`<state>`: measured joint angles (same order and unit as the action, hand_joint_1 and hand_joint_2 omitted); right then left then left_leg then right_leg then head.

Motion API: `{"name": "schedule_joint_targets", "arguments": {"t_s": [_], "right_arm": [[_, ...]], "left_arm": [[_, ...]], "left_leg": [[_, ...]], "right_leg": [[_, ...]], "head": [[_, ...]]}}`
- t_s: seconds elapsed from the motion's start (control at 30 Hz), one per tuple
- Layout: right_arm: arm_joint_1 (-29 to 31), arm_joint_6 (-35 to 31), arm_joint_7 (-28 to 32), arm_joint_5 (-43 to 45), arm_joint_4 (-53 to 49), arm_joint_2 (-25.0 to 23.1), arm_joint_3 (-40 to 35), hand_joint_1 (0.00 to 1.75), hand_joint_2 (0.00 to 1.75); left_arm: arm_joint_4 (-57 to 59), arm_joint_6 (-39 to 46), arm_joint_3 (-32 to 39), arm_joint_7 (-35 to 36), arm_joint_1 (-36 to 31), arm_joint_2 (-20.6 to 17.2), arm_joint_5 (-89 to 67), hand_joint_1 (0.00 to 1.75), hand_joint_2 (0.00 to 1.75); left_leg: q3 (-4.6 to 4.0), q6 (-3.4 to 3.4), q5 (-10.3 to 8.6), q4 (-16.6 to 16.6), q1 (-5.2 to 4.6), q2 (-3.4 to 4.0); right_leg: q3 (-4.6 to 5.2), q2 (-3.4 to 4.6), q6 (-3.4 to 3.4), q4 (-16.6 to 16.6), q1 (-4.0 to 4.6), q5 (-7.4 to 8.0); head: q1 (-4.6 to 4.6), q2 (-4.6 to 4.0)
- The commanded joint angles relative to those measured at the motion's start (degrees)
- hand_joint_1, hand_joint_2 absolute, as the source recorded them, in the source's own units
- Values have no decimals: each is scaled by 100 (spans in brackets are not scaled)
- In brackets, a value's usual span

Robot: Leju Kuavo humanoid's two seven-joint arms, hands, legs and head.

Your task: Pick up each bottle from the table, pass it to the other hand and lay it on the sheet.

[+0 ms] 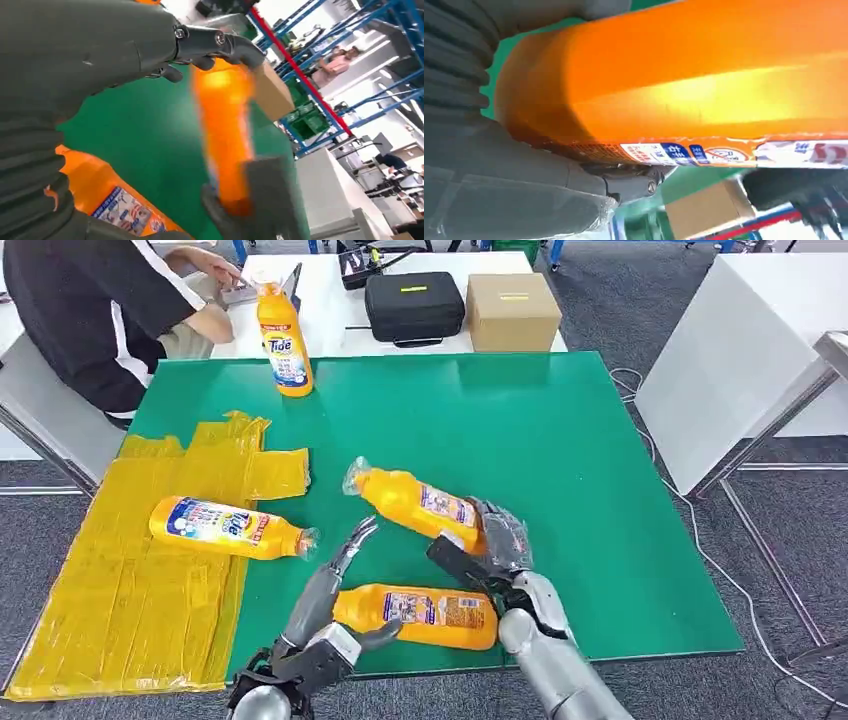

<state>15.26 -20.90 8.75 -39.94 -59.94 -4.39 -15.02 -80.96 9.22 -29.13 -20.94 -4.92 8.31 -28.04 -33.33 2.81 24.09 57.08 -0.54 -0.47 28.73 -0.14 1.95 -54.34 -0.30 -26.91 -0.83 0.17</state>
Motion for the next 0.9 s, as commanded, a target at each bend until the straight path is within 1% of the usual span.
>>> {"name": "schedule_joint_targets", "arguments": {"t_s": [0.03,0.2,0.27,0.33,0.4,0.43,0.47,0.5,0.63,0.7,0.77,0.87,0.9], "right_arm": [[-737,49,1037,1896,-1559,-191,186,175,175],[-713,-38,1191,2156,-1766,-184,122,175,175],[-643,123,1231,2352,-1684,-153,32,175,175],[-633,127,1231,2352,-1656,-156,15,175,175],[-624,268,1250,2425,-1626,-112,-87,175,175],[-619,394,1242,2480,-1610,-92,-157,175,175],[-567,549,1252,2528,-1531,-89,-275,175,175],[-498,553,1250,2534,-1427,-130,-330,175,175],[-440,555,1255,2533,-1351,-162,-381,175,175],[-320,598,1259,2536,-1224,-179,-529,175,175],[-259,632,1283,2516,-1143,-224,-714,175,175],[-171,646,1271,2489,-937,-234,-973,175,175],[-159,670,1272,2491,-875,-240,-1082,175,175]], "left_arm": [[-85,-269,365,382,-330,-200,200,0,175],[-76,-233,284,458,-454,-232,183,0,175],[-16,-253,148,484,-519,-223,223,0,175],[0,-253,126,491,-536,-209,230,0,175],[32,-264,90,551,-577,-212,293,0,175],[58,-332,78,595,-614,-203,418,0,175],[135,-696,85,712,-697,-147,865,0,175],[191,-795,84,760,-806,-122,1016,0,175],[251,-801,63,780,-880,-97,1039,0,175],[382,-1218,90,957,-1066,-23,1678,0,175],[562,-1246,105,1126,-1332,102,2027,0,175],[757,-1364,45,1279,-1603,194,2472,0,175],[818,-1424,41,1338,-1694,241,2682,0,175]], "left_leg": [[0,-15,5,0,3,1],[-10,-18,4,3,3,1],[-12,-12,2,0,2,5],[-8,-14,2,-1,1,5],[-7,-16,3,-2,2,3],[-6,-13,2,-2,1,3],[-10,-10,1,-2,1,2],[-4,-18,4,-2,3,3],[-6,-16,2,-1,2,6],[-4,-17,3,-2,3,7],[-11,-12,1,1,2,5],[-15,-9,-1,1,3,2],[-9,-16,1,2,5,6]], "right_leg": [[0,-1,-6,-1,2,-6],[10,-1,-6,-4,2,-5],[13,2,-4,-1,1,-1],[8,2,-4,0,0,-2],[5,0,-5,1,0,-3],[5,0,-4,2,0,-3],[9,0,-4,2,0,-1],[1,-1,-6,3,1,-5],[6,3,-7,1,1,-2],[3,4,-6,2,2,-3],[10,2,-4,-1,1,-1],[14,0,-3,-1,3,1],[8,3,-5,0,4,0]], "head": [[0,2],[0,0],[-2,0],[0,0],[-2,0],[0,0],[0,0],[-2,2],[0,0],[0,2],[2,0],[0,2],[0,0]]}}
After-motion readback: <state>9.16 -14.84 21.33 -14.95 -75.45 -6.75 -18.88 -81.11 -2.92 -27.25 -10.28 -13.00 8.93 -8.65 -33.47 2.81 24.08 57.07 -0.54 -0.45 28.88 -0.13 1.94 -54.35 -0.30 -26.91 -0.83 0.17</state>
